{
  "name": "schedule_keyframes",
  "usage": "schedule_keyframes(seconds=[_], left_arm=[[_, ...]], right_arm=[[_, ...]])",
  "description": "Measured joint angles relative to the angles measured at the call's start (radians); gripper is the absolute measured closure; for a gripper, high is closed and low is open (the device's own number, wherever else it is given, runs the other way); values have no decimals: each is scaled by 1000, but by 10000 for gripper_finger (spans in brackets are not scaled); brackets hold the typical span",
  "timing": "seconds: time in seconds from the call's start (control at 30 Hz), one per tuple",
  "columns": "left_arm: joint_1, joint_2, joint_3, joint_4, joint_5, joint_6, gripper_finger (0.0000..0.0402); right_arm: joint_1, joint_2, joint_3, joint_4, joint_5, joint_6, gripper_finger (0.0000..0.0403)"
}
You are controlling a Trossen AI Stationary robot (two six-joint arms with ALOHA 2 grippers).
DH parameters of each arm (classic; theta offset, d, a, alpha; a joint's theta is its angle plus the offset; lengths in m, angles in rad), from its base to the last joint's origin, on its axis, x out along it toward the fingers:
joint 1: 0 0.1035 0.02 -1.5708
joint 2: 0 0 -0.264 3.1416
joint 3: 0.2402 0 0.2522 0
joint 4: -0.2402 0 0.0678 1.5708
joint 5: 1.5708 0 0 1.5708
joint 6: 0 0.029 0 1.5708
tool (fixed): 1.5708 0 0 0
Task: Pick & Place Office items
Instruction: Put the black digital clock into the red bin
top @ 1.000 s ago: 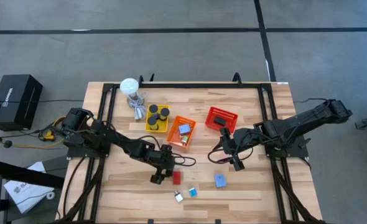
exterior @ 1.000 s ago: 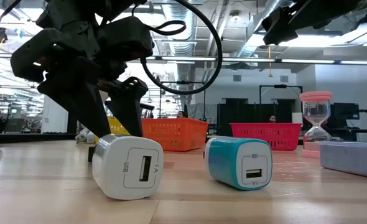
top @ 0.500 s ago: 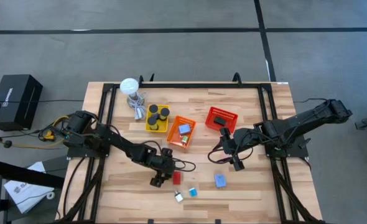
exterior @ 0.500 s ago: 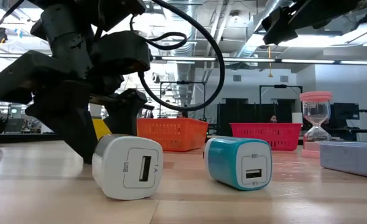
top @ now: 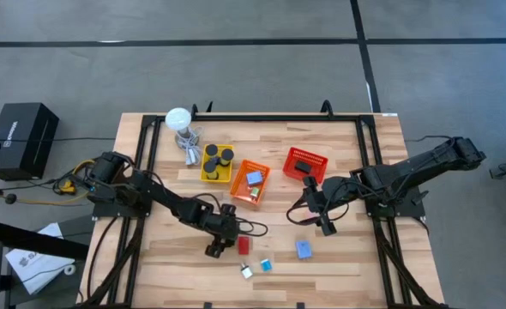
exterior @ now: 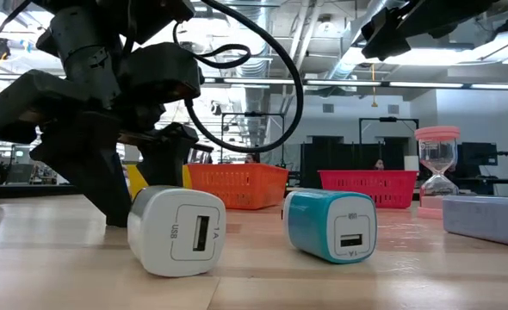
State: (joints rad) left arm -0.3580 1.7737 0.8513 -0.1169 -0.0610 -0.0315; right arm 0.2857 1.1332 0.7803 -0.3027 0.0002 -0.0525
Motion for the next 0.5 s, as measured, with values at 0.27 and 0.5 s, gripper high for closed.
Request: schedule_keyframes(seconds=[0.27,0.5], left_arm=[[0,-47,-6,-17,-3,33,96],[43,-148,-6,-10,-3,53,93]], right_arm=[[-29,0,0,30,120,-53,168],[-78,1,0,29,166,-201,168]])
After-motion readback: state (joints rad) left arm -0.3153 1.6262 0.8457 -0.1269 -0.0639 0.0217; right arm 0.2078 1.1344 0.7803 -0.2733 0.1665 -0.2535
